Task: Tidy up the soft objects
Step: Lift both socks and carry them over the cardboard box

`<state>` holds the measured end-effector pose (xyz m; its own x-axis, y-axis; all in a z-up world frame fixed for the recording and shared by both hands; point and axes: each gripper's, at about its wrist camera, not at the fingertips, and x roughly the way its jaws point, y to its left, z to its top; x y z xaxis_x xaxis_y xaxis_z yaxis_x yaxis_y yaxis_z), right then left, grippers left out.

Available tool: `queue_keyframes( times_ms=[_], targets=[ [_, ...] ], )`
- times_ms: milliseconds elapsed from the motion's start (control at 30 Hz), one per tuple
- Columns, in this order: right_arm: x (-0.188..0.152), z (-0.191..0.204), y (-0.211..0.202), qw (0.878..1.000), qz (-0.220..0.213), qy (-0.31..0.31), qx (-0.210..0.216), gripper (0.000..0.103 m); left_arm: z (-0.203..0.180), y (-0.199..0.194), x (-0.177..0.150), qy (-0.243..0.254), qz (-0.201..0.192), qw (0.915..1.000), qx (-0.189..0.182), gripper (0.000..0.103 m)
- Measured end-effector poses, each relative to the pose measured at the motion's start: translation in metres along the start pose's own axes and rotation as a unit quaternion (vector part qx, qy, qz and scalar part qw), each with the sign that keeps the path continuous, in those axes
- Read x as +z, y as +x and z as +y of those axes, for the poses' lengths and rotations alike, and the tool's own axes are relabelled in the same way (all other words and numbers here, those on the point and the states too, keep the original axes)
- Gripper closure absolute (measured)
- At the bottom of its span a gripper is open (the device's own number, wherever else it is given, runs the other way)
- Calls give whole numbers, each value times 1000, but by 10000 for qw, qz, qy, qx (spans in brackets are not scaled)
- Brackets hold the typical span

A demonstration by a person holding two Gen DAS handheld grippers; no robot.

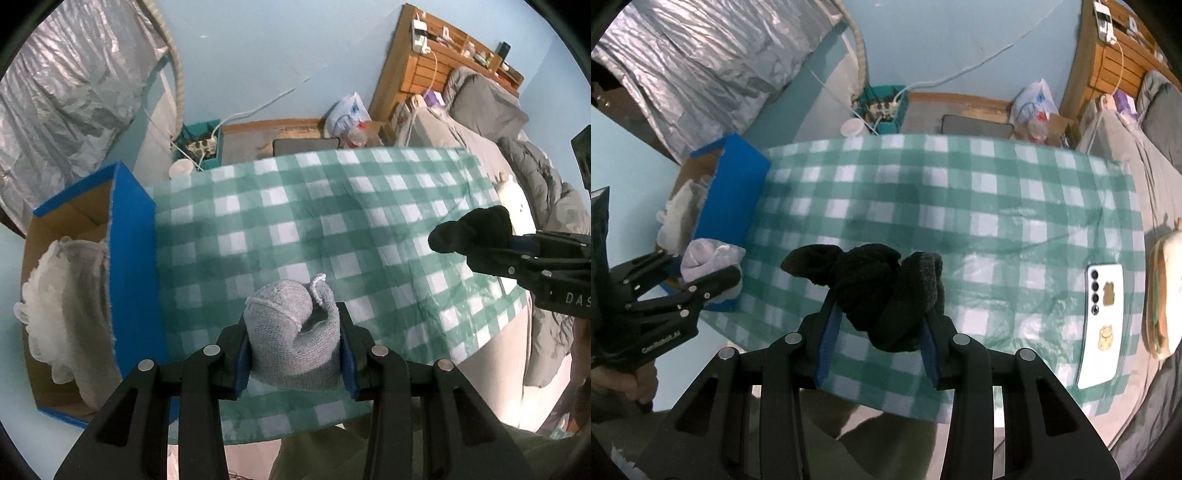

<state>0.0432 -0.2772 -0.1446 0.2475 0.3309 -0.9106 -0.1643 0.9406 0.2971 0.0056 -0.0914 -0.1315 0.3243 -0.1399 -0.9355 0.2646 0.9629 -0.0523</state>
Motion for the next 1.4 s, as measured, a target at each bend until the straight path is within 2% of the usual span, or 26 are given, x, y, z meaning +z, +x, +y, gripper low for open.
queue_keyframes(
  times_ms=[533, 900, 1400],
  targets=[
    [33, 49, -8, 9988, -189, -421, 190, 65, 42, -40, 9, -544, -422, 9974, 189, 63],
    [56, 85, -1, 9966, -182, -729, 347, 65, 80, -48, -2, -966, -476, 9934, 404, 63],
    [85, 155, 24, 9898, -68, -1298, 579, 65, 147, -65, -18, -1616, -566, 9822, 773, 63]
  ],
)
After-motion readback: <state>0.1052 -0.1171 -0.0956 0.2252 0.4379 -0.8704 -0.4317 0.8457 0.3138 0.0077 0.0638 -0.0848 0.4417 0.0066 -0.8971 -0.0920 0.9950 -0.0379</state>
